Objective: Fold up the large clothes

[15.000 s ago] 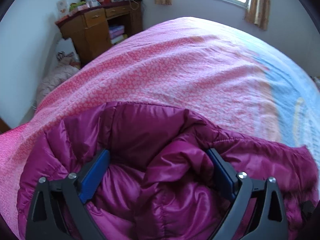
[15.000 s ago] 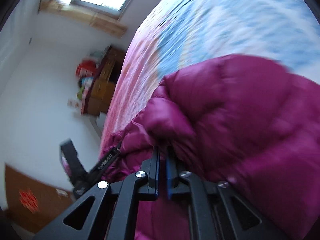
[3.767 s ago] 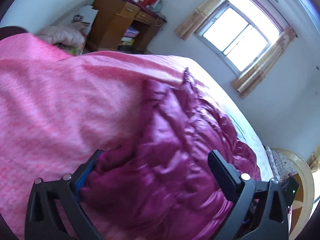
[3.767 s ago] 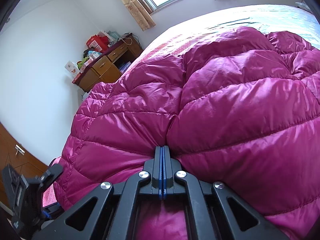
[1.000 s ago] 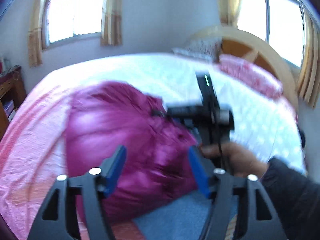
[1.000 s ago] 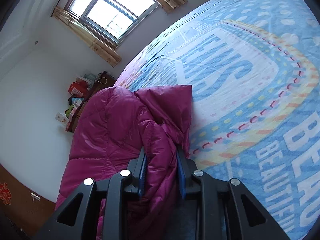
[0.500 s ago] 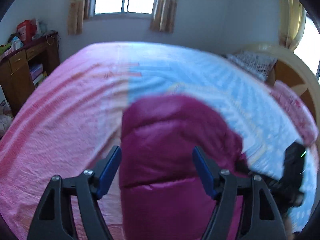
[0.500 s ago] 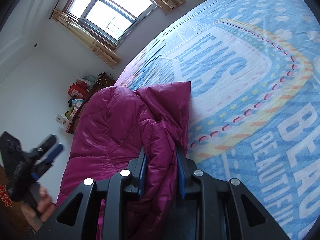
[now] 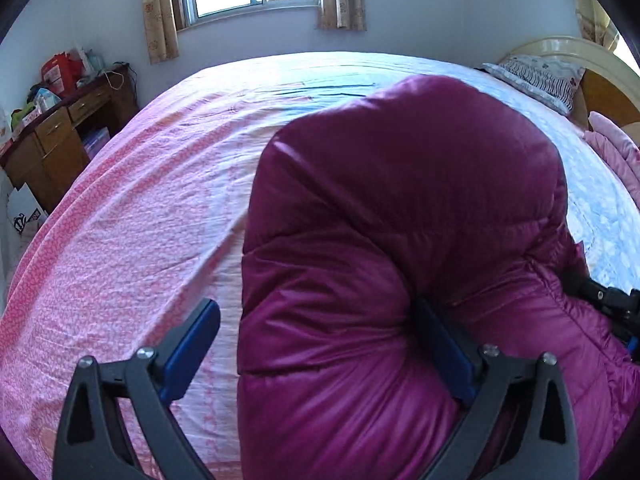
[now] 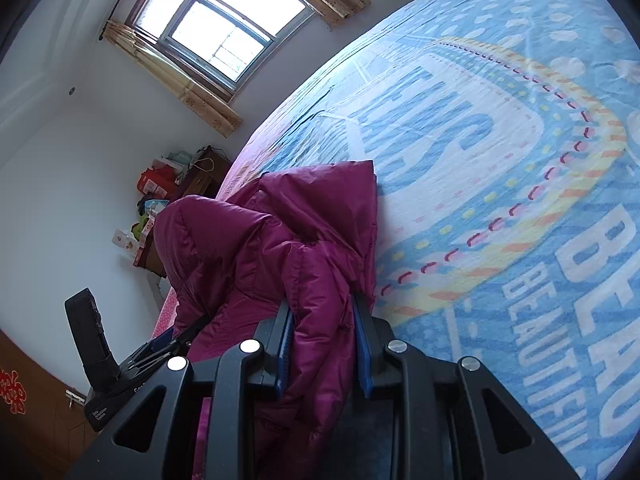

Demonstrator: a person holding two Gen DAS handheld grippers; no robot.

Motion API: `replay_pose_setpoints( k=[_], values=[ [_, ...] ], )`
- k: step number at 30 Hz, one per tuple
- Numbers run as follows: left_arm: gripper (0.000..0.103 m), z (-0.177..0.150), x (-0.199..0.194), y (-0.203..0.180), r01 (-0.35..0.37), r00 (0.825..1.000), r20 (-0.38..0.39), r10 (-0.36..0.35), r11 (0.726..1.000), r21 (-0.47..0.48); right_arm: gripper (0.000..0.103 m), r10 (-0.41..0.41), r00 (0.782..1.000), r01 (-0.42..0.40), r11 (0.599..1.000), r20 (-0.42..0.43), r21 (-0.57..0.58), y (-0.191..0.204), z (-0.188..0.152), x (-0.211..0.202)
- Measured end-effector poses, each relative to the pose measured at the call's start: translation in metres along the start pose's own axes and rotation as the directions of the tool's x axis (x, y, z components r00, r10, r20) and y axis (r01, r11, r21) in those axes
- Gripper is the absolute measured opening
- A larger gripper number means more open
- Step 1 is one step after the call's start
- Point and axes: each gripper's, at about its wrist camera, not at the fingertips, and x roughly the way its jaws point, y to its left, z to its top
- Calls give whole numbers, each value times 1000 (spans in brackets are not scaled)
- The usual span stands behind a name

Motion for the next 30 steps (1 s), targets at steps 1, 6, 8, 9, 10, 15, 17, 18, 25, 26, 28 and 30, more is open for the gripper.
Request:
replay_pose_setpoints(
  k=[1,6,8,9,10,15,17,18,25,26,28,30],
  values=[
    [102,-1,-1,1,-3,1000,5,4,1000,-1,29,9,1000,-9,1000,4,2,0,0,-1],
    [103,-9,-11,2,-19,1000,21,20,1000,-17,55,31,997,-30,999,64,-14,5,-6,-17],
    [103,-6,-11,7,5,1000,3,-4,1000,-28,72,66,996,-64,997,54,-45,11,-6,-16],
    [103,-6,-10,12,21,1000,-7,-22,999,-31,76,60,997,-57,996,39,-62,14,-6,-13],
    [103,-6,-13,17,54,998,-23,-55,998,-39,76,35,999,-33,996,18,-83,18,-7,-9],
    [103,-19,-22,47,220,974,-25,-225,965,-142,77,-2,999,-3,989,-35,-149,29,-10,4],
    [101,-27,-9,54,287,952,-48,-302,937,-197,77,-11,999,2,986,-50,-165,32,-10,8],
    [100,-28,-3,57,321,939,-56,-340,921,-222,77,-19,998,9,984,-57,-176,34,-9,11],
    [74,-34,-4,57,362,926,-37,-376,911,-196,58,-22,995,0,976,-99,-219,39,-10,20],
    [69,-36,-7,56,361,927,-33,-374,912,-196,55,-12,994,-12,977,-109,-214,38,-11,20],
    [64,-42,-15,54,350,931,-32,-363,916,-198,48,6,992,-29,982,-124,-187,36,-12,20],
    [62,-50,-30,51,319,943,-40,-331,930,-180,46,7,991,-28,986,-131,-162,35,-17,18]
  ],
)
